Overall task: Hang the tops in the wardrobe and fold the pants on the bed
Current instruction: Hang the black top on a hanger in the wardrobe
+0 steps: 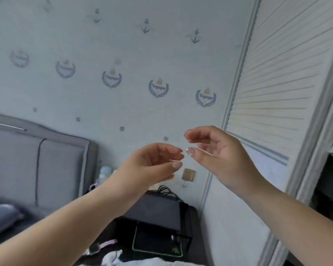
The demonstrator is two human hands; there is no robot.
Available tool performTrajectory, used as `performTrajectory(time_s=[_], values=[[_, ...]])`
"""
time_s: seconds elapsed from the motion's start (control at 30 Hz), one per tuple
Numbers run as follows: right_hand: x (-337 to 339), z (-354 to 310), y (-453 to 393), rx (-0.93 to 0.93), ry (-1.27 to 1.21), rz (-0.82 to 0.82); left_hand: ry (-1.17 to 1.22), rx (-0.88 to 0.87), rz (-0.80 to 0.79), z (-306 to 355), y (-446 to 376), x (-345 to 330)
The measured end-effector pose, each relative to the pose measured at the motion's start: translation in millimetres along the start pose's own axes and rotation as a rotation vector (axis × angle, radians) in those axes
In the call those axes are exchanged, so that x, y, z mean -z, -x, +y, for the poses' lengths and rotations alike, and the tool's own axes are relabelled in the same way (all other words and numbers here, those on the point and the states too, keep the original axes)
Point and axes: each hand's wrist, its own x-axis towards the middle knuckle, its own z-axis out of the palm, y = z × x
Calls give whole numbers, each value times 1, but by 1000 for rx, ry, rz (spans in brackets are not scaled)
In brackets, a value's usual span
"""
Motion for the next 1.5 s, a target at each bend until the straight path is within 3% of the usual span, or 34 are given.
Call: performTrajectory(time_s=[0.23,0.43,0.7,0.93,1.17,1.5], values=[[-264,-40,32,-102,-400,-385,-82,222,509,-17,207,179],[-466,-85,83,-194,-570,-802,-135,371,1050,-20,378,267],[-626,-157,125,-90,-636,-1240,-172,525,1523,-3,555,313],[-747,-203,126,-21,-689,-1480,-203,584,1750,7,618,373],[-847,-227,124,-224,-707,-1634,-160,608,1920,24,671,449],[-969,-284,122,-432,-667,-1584,113,626,1987,28,761,552]])
